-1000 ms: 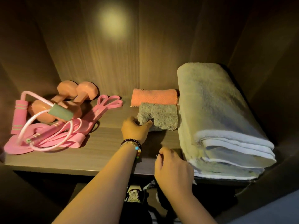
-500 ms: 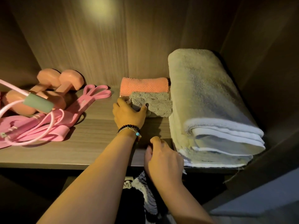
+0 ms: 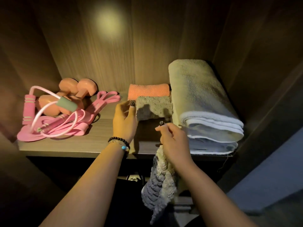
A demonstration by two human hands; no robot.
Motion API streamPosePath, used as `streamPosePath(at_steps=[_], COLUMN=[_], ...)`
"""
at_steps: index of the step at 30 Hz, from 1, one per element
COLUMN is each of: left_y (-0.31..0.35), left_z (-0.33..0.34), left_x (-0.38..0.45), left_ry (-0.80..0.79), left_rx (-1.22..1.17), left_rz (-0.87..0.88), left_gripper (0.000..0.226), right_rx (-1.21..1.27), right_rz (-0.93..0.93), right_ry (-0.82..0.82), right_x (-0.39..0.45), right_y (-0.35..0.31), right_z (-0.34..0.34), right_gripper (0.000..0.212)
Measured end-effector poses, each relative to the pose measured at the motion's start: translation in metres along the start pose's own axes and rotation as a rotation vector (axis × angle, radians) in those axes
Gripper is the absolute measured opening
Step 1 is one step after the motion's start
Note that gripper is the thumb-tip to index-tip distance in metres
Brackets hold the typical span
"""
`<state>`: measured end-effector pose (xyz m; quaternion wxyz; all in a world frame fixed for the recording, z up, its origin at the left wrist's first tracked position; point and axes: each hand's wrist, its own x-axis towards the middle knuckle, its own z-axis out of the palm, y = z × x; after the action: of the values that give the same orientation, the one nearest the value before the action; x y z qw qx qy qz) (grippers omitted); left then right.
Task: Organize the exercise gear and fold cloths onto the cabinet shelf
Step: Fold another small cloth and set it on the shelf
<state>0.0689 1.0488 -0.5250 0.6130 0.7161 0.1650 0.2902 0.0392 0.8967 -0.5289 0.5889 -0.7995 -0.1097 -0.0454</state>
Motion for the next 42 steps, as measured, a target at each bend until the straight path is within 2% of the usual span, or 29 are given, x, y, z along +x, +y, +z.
streamPosePath(at_steps=[1, 7, 9, 11, 14, 16, 20, 24, 28, 31, 33, 37, 40, 42], left_y=[0.004, 0.027, 0.034, 0.042, 0.055, 0.061, 0.073, 0.080, 0.087, 0.087, 0.083, 0.070, 0.063, 0.061], left_z=[-0.006, -0.048, -0.062, -0.074, -0.083, -0.084, -0.090, -0.096, -0.115, -0.129, -0.133, -0.141, -0.142, -0.137], left_x=[-0.014, -0.097, -0.115, -0.131, -0.152, -0.161, -0.166, -0.168, -0.158, -0.151, -0.151, -0.147, -0.146, -0.151], left_ry=[-0.024, -0.350, -0.433, -0.489, -0.527, -0.532, -0.432, -0.417, -0.506, -0.583, -0.603, -0.510, -0.357, -0.277], left_rx=[-0.043, -0.240, -0.291, -0.310, -0.230, -0.184, -0.250, -0.124, 0.106, 0.273, 0.384, 0.356, 0.204, 0.022], left_rz=[-0.010, -0.038, -0.069, -0.079, 0.021, 0.091, 0.142, 0.222, 0.364, 0.431, 0.453, 0.395, 0.286, 0.159], left_gripper=[0.011, 0.019, 0.028, 0.029, 0.024, 0.018, 0.011, 0.014, 0.010, 0.024, 0.023, 0.022, 0.020, 0.019], right_rx=[0.083, 0.245, 0.231, 0.221, 0.275, 0.257, 0.061, -0.124, -0.134, -0.177, -0.239, -0.247, -0.086, 0.037], right_rz=[-0.018, -0.195, -0.191, -0.150, -0.076, -0.078, -0.179, -0.148, -0.143, -0.151, -0.168, -0.118, 0.063, 0.214], right_ry=[-0.015, -0.119, -0.145, -0.151, -0.172, -0.170, -0.197, -0.304, -0.139, -0.078, -0.015, 0.099, 0.083, 0.068], right_x=[-0.004, -0.029, -0.036, -0.044, -0.059, -0.070, -0.100, -0.131, -0.135, -0.131, -0.128, -0.118, -0.112, -0.111], right_y=[-0.010, -0.077, -0.097, -0.113, -0.131, -0.137, -0.130, -0.098, -0.073, -0.065, -0.064, -0.063, -0.063, -0.063], right_z=[-0.003, -0.017, -0.021, -0.025, -0.034, -0.043, -0.076, -0.098, -0.109, -0.117, -0.119, -0.122, -0.126, -0.127], right_gripper=[0.029, 0.043, 0.044, 0.045, 0.043, 0.038, 0.011, 0.013, 0.013, 0.015, 0.015, 0.013, 0.012, 0.010])
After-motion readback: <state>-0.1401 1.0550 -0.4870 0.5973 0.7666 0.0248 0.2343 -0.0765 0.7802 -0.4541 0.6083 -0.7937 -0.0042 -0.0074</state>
